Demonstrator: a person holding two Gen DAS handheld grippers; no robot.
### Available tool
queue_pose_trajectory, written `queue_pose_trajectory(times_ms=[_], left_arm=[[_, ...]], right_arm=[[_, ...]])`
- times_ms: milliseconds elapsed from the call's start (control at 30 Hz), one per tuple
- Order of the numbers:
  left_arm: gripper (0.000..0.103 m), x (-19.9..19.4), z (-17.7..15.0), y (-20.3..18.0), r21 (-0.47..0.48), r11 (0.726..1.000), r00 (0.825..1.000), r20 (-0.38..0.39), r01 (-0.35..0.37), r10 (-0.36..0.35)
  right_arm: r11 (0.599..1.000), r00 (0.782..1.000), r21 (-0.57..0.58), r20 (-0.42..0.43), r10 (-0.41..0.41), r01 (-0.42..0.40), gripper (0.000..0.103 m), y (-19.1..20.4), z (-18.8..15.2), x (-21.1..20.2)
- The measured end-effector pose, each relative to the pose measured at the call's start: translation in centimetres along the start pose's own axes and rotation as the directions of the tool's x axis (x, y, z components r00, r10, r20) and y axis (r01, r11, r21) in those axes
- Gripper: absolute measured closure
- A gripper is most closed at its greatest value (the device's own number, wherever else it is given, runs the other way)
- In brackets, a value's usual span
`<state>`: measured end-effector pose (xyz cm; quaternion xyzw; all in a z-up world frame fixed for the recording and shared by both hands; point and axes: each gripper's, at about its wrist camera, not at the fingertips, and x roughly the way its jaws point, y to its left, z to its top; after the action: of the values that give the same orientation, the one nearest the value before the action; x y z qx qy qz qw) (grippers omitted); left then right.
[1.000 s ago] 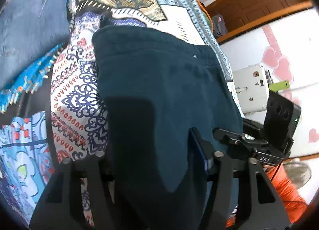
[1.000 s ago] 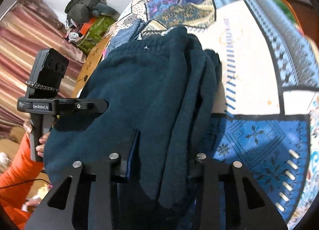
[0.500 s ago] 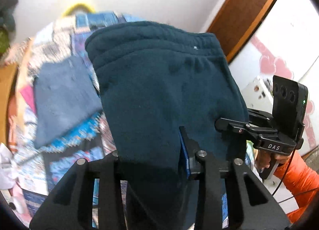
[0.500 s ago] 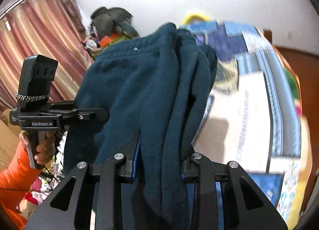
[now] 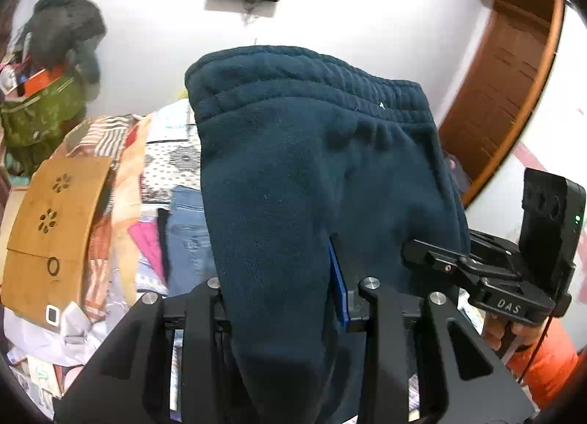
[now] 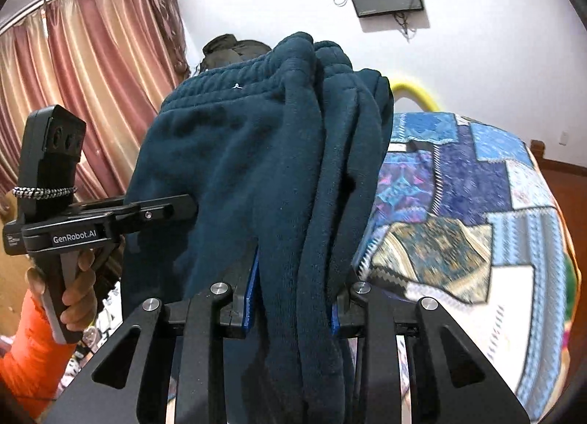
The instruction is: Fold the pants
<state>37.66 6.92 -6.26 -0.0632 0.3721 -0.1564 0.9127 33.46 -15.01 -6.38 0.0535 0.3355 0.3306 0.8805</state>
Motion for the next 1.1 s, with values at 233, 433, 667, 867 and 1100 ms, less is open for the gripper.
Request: queue_pose_trajectory(times_ms=[233, 433, 667, 867, 1100], left_arm=[[0.069, 5.8, 1.5, 6.7, -0.089, 0.994, 0.997, -0.052, -0.065, 0.061], [0.069, 12.9, 1.4, 10.8, -0.132, 0.983, 0.985, -0.126, -0.131, 0.114], [0.069, 22.0, 0.4, 15.0, -0.191, 0.968, 0.964, -0.238, -0.162, 0.114], [0.063, 24.1, -1.9, 16.7, -0.248, 0.955, 0.959, -0.267, -0.16, 0.091], [0.064, 18.7, -2.4, 14.4, -0.189, 0.956, 0.944, -0.285, -0.224, 0.164]], right_arm=[[1.0, 0.997, -0.003, -0.071, -0.012, 0.012, 0.076, -0.7, 1.5, 7.7], [0.999, 0.982, 0.019, -0.184, -0.038, 0.042, 0.076, -3.3, 1.7, 15.5], [0.993, 0.949, 0.034, -0.301, -0.094, 0.109, 0.076, -6.9, 0.9, 21.8], [0.989, 0.924, 0.036, -0.362, -0.119, 0.141, 0.07, -8.4, -0.6, 23.3], [0.991, 0.944, 0.005, -0.304, -0.127, 0.135, 0.066, -6.7, -1.4, 18.1]])
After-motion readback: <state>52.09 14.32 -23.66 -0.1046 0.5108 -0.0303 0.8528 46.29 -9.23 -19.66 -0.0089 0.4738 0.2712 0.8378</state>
